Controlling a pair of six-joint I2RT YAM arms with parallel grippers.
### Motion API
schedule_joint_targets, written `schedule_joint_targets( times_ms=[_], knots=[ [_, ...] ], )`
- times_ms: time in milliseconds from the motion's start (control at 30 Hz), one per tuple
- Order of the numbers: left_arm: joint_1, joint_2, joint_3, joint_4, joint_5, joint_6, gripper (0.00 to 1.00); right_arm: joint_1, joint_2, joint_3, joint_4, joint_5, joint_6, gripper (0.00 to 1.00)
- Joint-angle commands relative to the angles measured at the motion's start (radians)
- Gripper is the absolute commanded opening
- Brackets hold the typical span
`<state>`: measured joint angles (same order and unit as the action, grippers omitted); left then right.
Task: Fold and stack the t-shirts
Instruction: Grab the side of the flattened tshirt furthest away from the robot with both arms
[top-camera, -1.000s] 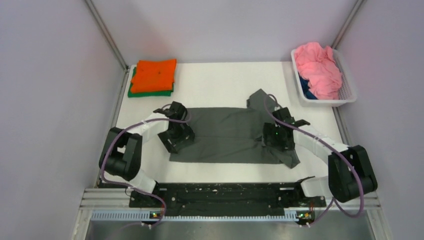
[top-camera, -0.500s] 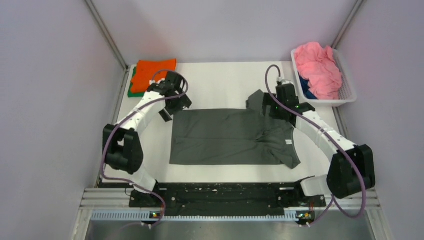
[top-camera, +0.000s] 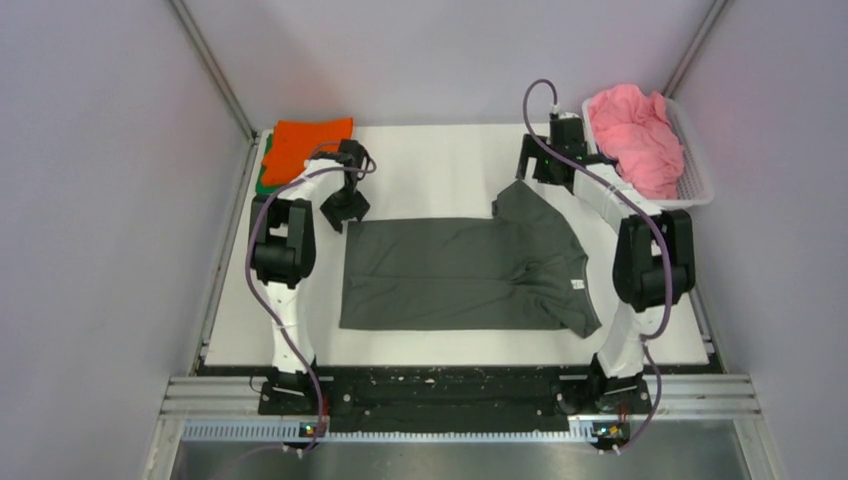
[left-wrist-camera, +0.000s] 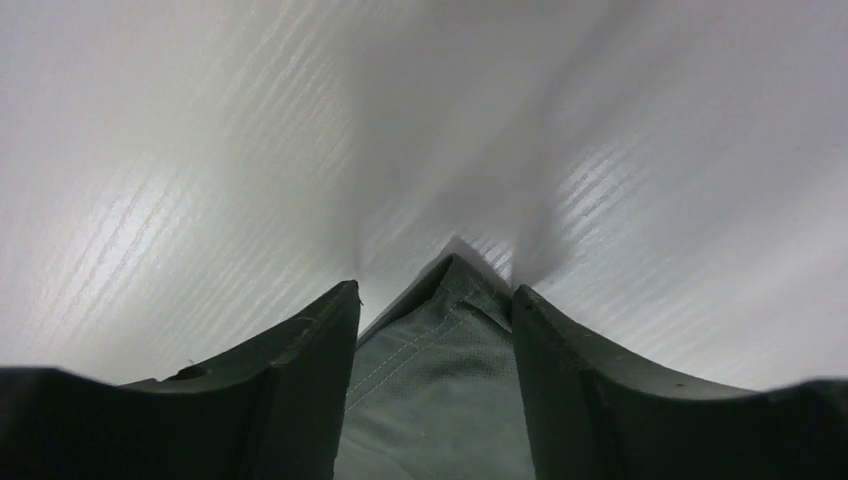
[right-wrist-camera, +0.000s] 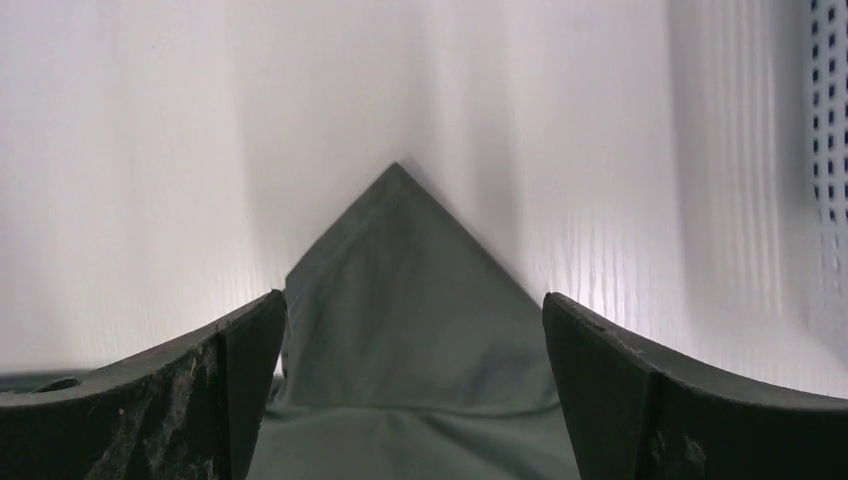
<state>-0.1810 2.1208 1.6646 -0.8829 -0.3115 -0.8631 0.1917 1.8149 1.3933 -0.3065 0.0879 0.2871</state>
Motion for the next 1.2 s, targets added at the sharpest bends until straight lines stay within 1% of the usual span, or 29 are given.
schedule_joint_targets(
  times_ms=[0,100,200,233,333,433,500,533,600,733,1000,1067,1167],
  knots=[
    [0.002,0.025,0.050,-0.023,-0.009,-0.010,0.59,0.000,0.108,0.133,0.045,-0.038,-0.061,0.98],
    [0.003,0.056,0.078,-0.033,-0.008,-0.008,0.54,0.002,0.189,0.197,0.054,-0.111,-0.098,0.97],
    [0.004,0.071,0.090,-0.037,-0.003,-0.015,0.53,0.005,0.273,0.267,0.054,-0.151,-0.128,0.97],
    [0.004,0.072,0.087,-0.031,-0.001,-0.016,0.50,0.008,0.294,0.288,0.050,-0.156,-0.134,0.97],
    [0.005,0.073,0.083,-0.027,0.010,-0.021,0.44,0.023,0.350,0.350,0.039,-0.150,-0.161,0.97],
    [0.005,0.070,0.064,-0.026,0.017,-0.031,0.38,0.049,0.405,0.412,0.030,-0.097,-0.214,0.97],
    [0.005,0.073,0.052,-0.025,0.024,-0.034,0.27,0.072,0.450,0.463,0.007,-0.016,-0.265,0.94],
    [0.005,0.074,0.049,-0.026,0.031,-0.036,0.19,0.082,0.472,0.490,-0.019,0.022,-0.279,0.93],
    [0.005,0.071,0.041,-0.027,0.048,-0.036,0.01,0.100,0.501,0.524,-0.060,0.079,-0.281,0.87],
    [0.004,0.050,0.024,-0.029,0.048,-0.039,0.00,0.119,0.503,0.474,-0.069,0.121,-0.274,0.79],
    [0.003,-0.008,-0.008,-0.024,0.044,-0.037,0.00,0.119,0.488,0.374,-0.104,0.200,-0.170,0.66],
    [0.003,-0.019,-0.014,-0.022,0.044,-0.039,0.00,0.120,0.480,0.358,-0.121,0.216,-0.144,0.62],
    [0.003,-0.042,-0.031,-0.018,0.044,-0.039,0.00,0.118,0.450,0.313,-0.137,0.209,-0.092,0.52]
  ],
)
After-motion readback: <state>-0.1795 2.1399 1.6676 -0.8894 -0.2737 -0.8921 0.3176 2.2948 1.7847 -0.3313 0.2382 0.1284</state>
